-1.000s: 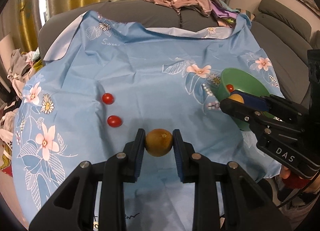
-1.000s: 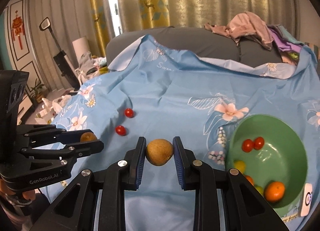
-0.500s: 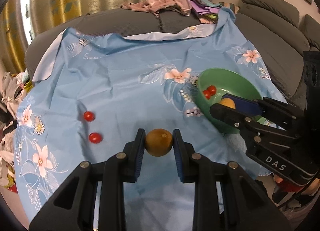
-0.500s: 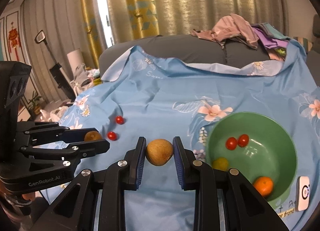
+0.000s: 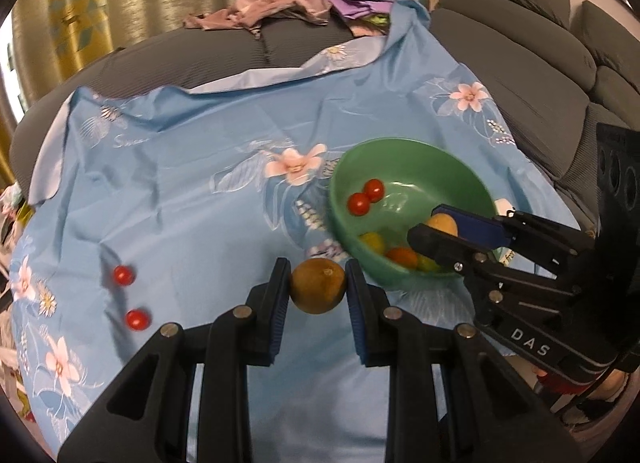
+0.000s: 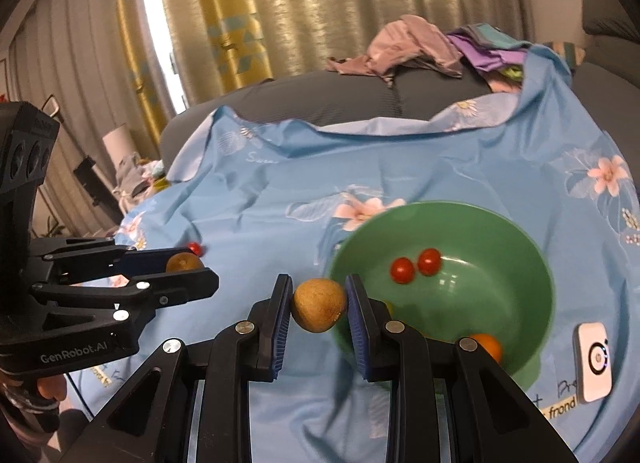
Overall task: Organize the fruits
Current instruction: 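Carry both yellow-brown fruits into the green bowl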
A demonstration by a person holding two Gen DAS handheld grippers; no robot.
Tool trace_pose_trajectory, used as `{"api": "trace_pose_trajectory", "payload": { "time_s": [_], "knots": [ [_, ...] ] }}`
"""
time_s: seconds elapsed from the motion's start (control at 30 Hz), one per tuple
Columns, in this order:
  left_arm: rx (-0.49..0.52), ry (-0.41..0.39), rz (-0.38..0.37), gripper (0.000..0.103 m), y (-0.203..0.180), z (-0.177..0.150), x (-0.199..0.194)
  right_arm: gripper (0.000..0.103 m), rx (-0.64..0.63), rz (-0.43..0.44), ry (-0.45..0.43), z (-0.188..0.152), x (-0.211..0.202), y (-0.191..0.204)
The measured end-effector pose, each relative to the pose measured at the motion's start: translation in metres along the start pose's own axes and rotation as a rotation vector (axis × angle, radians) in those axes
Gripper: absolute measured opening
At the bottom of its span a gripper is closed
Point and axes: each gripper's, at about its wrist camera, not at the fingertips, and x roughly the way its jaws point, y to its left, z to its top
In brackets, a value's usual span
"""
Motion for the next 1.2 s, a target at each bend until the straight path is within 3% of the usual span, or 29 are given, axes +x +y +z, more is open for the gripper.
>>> {"api": "trace_pose_trajectory", "payload": {
  "time_s": [0.53,1.2],
  "knots": [
    [0.083,0.056,-0.076,0.027,-0.042,0.031,0.053,0.029,0.119,-0.075,-0.002,-0.009,-0.001,-0.06],
    [0.146,0.148,-0.06,0.028,-0.063,0.031,0.099,0.03,0.167,-0.092,0.035,-0.02,0.007,-0.084]
  ]
}}
